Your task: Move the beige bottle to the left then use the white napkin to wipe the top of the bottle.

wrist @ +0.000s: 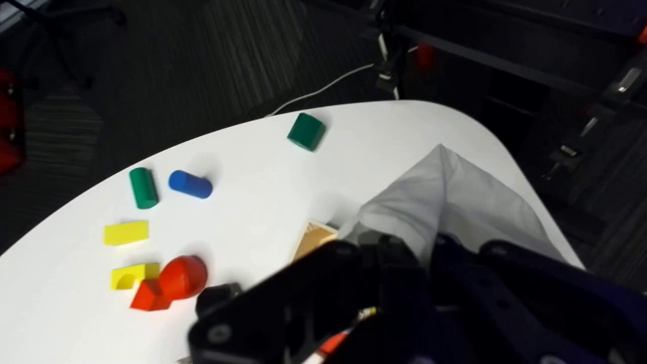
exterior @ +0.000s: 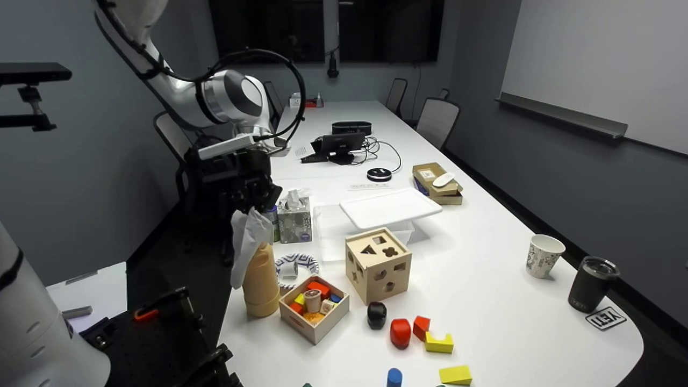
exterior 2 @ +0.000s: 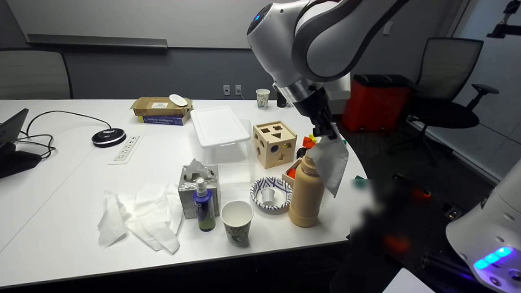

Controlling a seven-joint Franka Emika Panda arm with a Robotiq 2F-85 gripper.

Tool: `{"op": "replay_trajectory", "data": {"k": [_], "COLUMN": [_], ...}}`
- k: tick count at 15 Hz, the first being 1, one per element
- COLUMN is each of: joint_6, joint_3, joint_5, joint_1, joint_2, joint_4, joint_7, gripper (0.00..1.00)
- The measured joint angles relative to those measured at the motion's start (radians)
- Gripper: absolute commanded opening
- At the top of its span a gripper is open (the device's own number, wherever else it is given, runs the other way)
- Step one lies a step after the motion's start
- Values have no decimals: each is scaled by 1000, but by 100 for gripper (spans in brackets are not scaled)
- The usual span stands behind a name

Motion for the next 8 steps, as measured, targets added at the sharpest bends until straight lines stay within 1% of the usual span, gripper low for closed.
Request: {"op": "replay_trajectory", "data": {"k": [4,8], "joint_6": [105,259], "joint_3": [0,0], "joint_5": [-140,-251], "joint_1": [3,3], "joint_2": [1,12], "joint_4": [6,6], "joint_7": [131,253], "gripper": [0,0]}}
